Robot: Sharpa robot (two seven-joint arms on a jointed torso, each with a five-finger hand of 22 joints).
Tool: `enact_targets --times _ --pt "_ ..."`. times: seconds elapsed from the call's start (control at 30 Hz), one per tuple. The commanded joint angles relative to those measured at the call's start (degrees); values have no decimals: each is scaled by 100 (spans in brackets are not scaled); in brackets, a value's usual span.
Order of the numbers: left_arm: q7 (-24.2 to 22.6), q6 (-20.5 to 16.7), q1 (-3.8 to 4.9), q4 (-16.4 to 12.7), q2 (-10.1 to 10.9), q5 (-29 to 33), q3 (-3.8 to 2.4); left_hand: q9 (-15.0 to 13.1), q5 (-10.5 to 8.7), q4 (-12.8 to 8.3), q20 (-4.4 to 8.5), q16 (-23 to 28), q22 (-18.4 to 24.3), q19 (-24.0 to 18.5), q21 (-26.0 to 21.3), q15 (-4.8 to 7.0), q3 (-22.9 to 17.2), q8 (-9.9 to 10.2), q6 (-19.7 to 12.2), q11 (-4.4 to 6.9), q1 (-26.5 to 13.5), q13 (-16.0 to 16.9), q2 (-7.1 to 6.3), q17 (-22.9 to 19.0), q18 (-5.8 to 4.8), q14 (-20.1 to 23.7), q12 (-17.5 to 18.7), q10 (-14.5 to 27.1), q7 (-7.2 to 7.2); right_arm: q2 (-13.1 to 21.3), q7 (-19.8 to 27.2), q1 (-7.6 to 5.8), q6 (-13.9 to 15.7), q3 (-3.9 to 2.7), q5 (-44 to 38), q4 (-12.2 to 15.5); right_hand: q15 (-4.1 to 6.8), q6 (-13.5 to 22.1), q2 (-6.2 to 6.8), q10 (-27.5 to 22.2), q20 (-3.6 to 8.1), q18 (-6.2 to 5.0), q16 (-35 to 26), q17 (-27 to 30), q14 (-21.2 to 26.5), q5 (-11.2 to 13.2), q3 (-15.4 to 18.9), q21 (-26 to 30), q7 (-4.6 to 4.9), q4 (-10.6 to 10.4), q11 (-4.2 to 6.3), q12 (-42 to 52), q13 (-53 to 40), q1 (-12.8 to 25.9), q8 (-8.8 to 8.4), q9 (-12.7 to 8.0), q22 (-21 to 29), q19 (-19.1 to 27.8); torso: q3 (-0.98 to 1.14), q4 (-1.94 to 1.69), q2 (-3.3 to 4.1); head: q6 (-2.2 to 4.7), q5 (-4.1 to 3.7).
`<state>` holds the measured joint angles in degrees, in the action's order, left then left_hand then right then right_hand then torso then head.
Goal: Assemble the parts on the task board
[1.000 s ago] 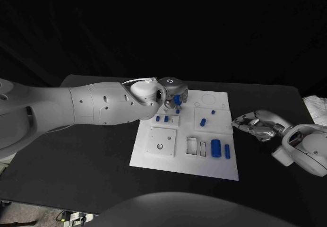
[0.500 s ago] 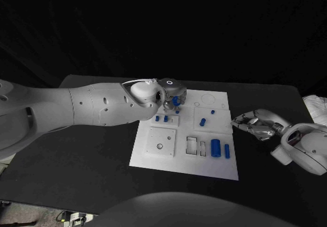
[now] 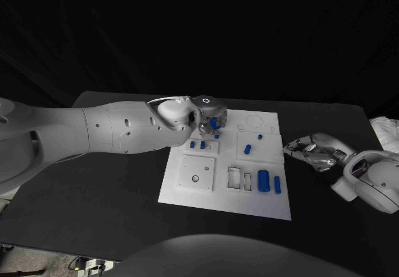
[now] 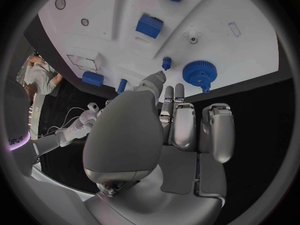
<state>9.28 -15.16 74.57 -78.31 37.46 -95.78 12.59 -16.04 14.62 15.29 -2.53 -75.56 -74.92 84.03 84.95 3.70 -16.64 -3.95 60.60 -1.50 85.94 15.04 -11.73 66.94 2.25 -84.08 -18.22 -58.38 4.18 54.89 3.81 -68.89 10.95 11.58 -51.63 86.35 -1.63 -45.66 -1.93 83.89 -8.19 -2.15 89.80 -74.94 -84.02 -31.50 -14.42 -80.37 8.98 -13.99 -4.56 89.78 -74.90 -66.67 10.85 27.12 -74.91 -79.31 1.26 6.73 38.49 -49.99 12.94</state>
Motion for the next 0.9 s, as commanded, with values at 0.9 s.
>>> enact_targets --times 0.9 --pt "-621 39 -11 -185 204 282 -6 194 -383 -9 5 266 -1194 302 -195 16 -176 0 131 8 157 -141 -59 -467 -46 4 26 -56 24 -13 -39 29 -155 2 13 -43 -33 -52 33 611 -14 -106 20 -1506 -598 -43 -61 33 -10 27 -33 22 -1510 -38 -35 12 -1083 27 -6 4 0 -1 10"
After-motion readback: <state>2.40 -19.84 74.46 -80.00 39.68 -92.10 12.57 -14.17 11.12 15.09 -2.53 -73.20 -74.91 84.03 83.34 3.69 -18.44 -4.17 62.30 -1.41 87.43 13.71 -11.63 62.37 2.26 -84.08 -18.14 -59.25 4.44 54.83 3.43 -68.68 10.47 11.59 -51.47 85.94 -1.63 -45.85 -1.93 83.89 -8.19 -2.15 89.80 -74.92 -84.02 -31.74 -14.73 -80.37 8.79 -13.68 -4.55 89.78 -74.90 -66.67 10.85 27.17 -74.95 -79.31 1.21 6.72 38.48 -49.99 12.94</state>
